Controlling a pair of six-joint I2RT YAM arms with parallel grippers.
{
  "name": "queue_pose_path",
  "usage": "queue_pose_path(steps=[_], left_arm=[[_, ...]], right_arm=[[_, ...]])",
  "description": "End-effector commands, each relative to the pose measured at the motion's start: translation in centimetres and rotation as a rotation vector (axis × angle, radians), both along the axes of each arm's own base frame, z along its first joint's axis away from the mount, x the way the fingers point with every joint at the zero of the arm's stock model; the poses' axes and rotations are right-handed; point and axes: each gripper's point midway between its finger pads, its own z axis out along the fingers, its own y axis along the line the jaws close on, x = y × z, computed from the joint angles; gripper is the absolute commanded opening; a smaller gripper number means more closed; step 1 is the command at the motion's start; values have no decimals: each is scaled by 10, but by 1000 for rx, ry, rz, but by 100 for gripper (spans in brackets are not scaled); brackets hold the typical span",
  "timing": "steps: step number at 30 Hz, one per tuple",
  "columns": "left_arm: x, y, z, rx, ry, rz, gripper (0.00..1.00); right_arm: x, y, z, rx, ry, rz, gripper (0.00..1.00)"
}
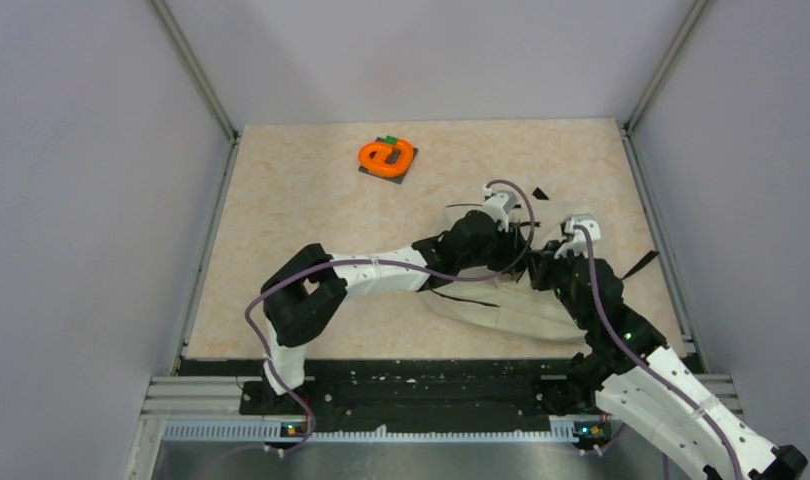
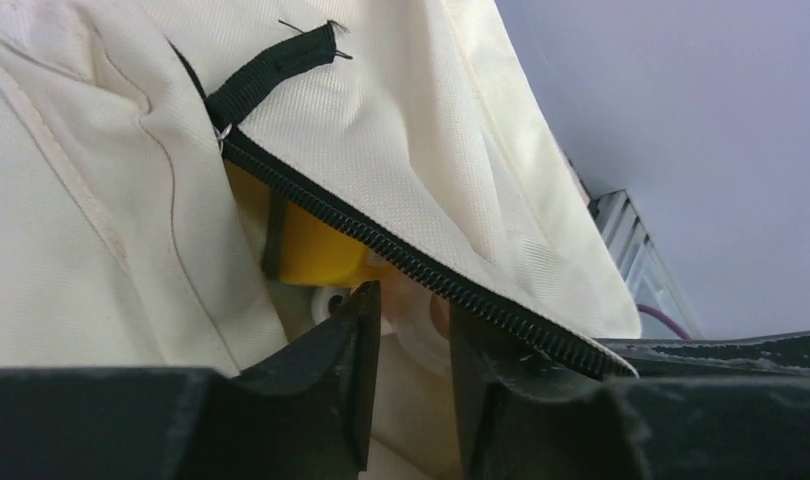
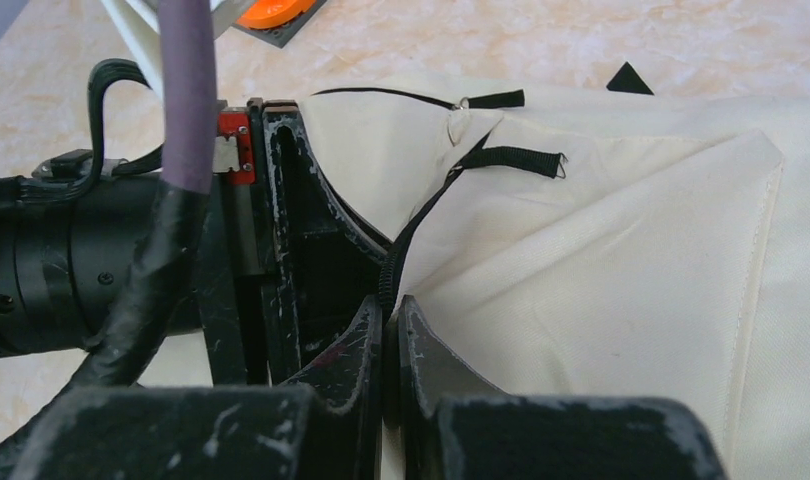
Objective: Pack the student bag
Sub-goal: Place the stationery in the student bag.
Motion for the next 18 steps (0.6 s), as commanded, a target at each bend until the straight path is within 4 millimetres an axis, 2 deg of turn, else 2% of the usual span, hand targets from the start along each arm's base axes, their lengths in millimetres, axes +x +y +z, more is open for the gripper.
queue_pose_path(steps=[1,6,9,14,18], left_arm=[[-13,-1,21,-79,-62,-49,45],[-9,32,11,4,-101,34,62],[-6,56,13,50,-133,102,68],[-3,92,22,92,-187,193,73],[1,102,28,108,-196,216,76]], right_arm=[[-1,0,13,128,-51,-32,0],[-8,6,-4,199,1,-24,0],[-9,9,-21,216,45,-24,0],[-11,11,-63,200,166,-54,0],[-15,13,-92,169,265,-64,0]])
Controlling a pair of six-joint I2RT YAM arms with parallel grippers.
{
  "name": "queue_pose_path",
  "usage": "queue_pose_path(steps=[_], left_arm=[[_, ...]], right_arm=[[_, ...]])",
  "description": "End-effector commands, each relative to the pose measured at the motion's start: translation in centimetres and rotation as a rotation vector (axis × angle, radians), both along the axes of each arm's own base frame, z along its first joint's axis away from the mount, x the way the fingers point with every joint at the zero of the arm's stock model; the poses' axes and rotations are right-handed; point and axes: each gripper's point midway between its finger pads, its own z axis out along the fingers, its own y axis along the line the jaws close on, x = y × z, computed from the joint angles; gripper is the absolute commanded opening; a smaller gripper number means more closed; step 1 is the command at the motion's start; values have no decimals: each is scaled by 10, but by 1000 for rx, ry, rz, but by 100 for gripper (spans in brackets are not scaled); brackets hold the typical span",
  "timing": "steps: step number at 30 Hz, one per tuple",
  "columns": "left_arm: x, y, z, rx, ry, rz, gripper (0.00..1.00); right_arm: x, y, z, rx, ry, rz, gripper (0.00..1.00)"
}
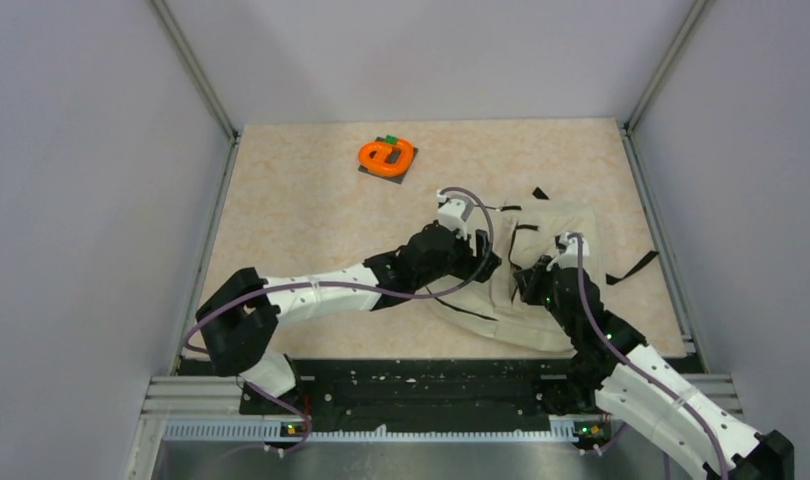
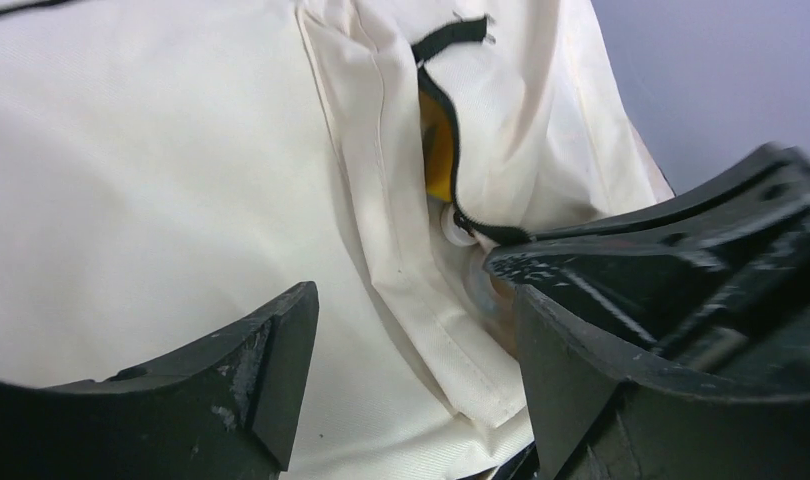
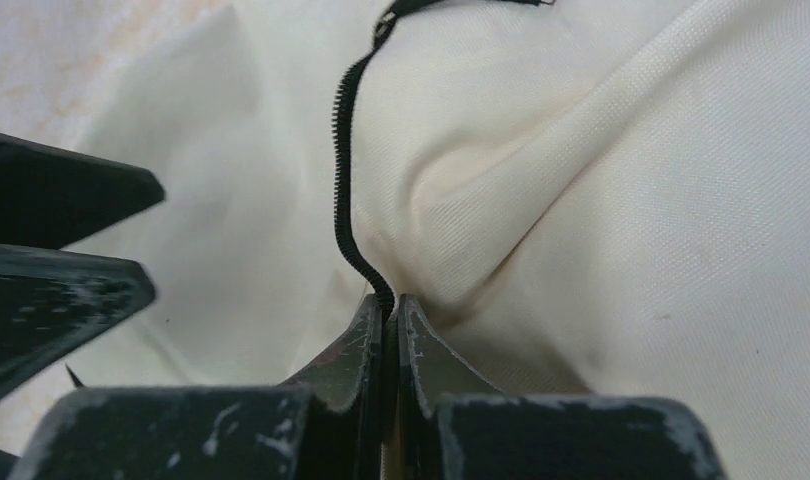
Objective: Pack the student bag
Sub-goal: Place the stationery in the student bag, then zip the student bag at the center of the board.
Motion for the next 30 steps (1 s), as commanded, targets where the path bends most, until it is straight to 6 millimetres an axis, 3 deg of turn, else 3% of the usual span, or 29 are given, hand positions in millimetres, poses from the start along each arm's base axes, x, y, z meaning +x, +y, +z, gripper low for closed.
queue_pose_path(steps=[1,7,10,14,17,20,23,30], left_arm=[[10,12,16,19,-53,49,76],[21,-13,28,-34,-51,4,77],[35,-24,28,-51,-36,-5,78],[53,-22,37,-84,-41,5,78],[66,-9,43,-112,-30,28,78],[74,1,44,-111,-24,31,78],[79,8,46,-103,-32,34,78],[82,15,54,-102,-49,40,78]], right_arm=[[-7,8,-31,6,119,13,0],[-12,2,-55,-42,198,-5,2],[-12,4,-49,-33,191,3,16],[-6,5,-7,-25,108,19,54],[2,-3,35,-65,37,-6,69],[13,-3,75,-105,-20,-2,76],[26,0,93,-152,-53,0,81],[78,-7,97,-142,-99,-48,83]])
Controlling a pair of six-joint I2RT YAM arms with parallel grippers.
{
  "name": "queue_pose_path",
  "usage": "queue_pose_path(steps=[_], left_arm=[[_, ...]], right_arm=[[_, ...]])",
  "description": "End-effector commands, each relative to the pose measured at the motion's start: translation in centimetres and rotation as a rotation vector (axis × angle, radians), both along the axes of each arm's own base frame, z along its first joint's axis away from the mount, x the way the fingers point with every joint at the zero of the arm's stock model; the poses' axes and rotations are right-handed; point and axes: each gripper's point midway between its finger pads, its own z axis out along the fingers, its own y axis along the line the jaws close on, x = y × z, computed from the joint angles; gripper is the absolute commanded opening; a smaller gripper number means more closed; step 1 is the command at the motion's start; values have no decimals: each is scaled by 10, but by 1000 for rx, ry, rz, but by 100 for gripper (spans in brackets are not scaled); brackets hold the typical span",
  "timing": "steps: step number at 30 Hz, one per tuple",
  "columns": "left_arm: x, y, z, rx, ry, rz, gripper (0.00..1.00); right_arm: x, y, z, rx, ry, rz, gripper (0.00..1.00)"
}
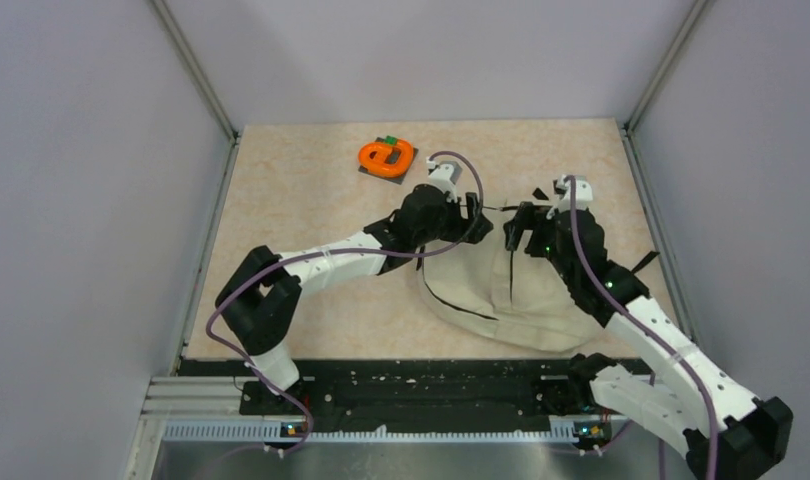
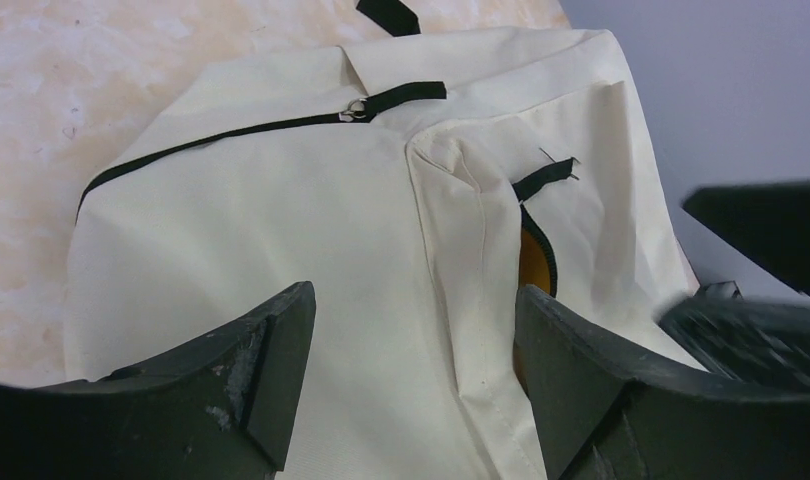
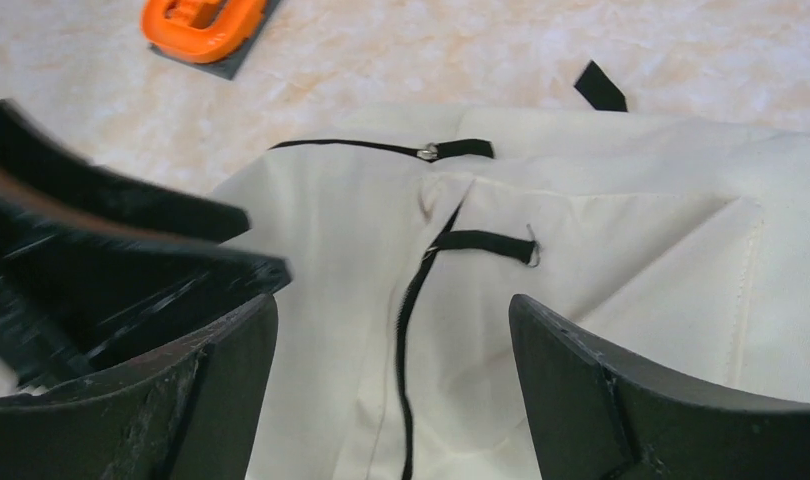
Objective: Pack the student bag
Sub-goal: Zip the student bag at the center of the board.
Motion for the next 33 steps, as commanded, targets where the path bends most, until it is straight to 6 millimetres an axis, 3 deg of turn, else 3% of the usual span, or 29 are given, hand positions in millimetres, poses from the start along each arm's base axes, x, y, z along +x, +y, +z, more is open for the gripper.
queue_pose_path(steps=[1,5,8,17,28,33], left_arm=[[-2,0,47,-69,-83,-28,78],[-5,4,46,-62,-82,-31,78],[-7,7,45,-56,-83,-27,78],[-7,1,45,-69,-83,-57,78],[-5,-5,41,-69,-77,-67,77],[-5,-6,36,-66,-58,-66,77]], right_arm=[[39,-7,8,12,-69,-26,83],[64,-19,-7,20,-47,-63,79],[71,-26,-15,26,-30,-70,73],[69,-38,-42,58,15,-93,62],[72,-32,-53,98,15,-58,30],[70,-33,-54,81,-6,-47,19]])
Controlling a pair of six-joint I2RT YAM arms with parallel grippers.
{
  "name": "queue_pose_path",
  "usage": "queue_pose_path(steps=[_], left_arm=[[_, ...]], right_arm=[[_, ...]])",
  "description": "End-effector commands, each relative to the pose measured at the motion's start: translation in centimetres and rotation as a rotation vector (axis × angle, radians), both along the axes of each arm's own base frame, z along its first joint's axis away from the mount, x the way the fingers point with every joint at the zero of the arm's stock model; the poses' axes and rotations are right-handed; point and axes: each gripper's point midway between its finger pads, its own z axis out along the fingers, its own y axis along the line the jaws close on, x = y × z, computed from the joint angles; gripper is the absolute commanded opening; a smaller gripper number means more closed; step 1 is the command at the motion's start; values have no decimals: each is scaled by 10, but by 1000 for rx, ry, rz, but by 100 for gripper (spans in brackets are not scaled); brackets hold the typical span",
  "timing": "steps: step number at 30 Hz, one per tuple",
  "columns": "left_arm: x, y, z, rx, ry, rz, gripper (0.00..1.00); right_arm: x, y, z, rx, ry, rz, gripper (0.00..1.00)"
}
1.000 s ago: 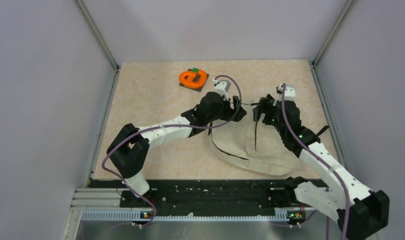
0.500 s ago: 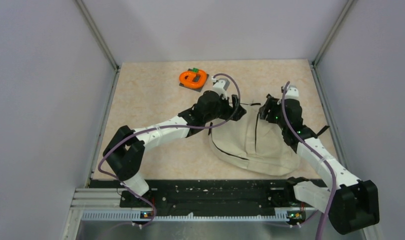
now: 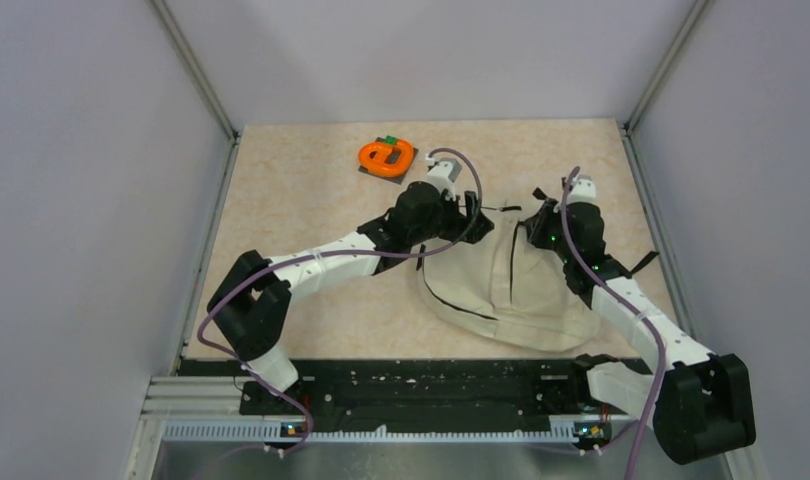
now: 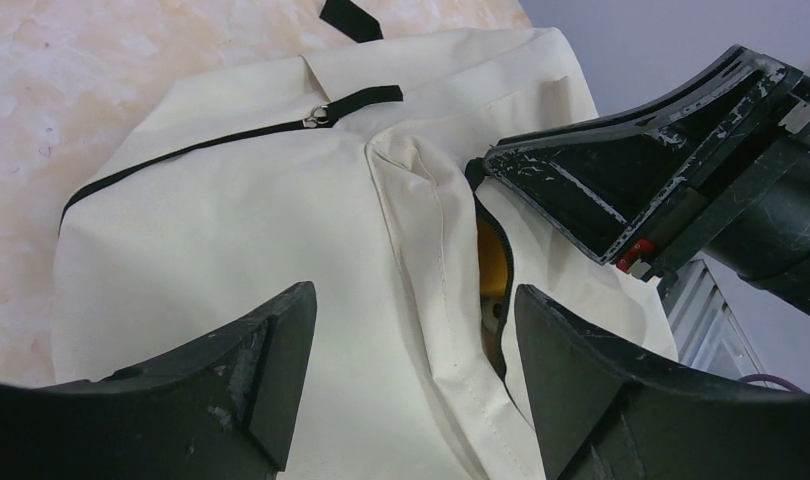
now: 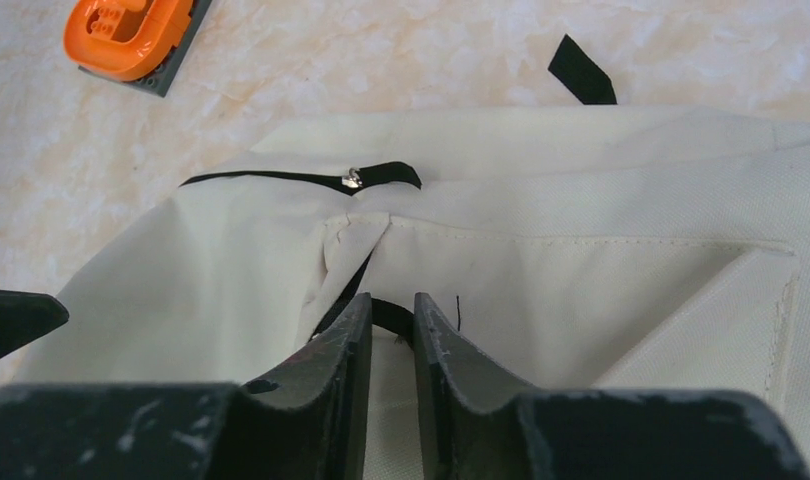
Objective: Pack the student bag
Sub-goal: Zip the student bag at the center of the board.
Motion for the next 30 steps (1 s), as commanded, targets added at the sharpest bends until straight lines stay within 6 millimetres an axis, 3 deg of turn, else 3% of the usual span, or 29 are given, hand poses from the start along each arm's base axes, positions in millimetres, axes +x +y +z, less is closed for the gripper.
queue_pose_path(steps=[1,3,5,8,15,18,30], left_arm=[[7,-7,14,-38,-30,-5,77],[7,-8,11,-34,-23,-6,77],[6,-8,11,-34,-22,-8,77],[7,-8,11,-34,-20,-6,77],[7,-8,12,-32,-22,-8,77],[7,-9,10,-30,-19,-9,76],[7,-5,5,-18,-15,6,76]], right_arm=[[6,2,15,10,-81,28,18],[6,2,14,0,-78,35,19],[5,-1,10,-21,-63,27,31],[5,-6,5,-46,-46,5,38],[6,0,-1,-47,-46,51,37],[6,6,1,-32,-66,82,31],[-1,13,37,193,-149,17,39]])
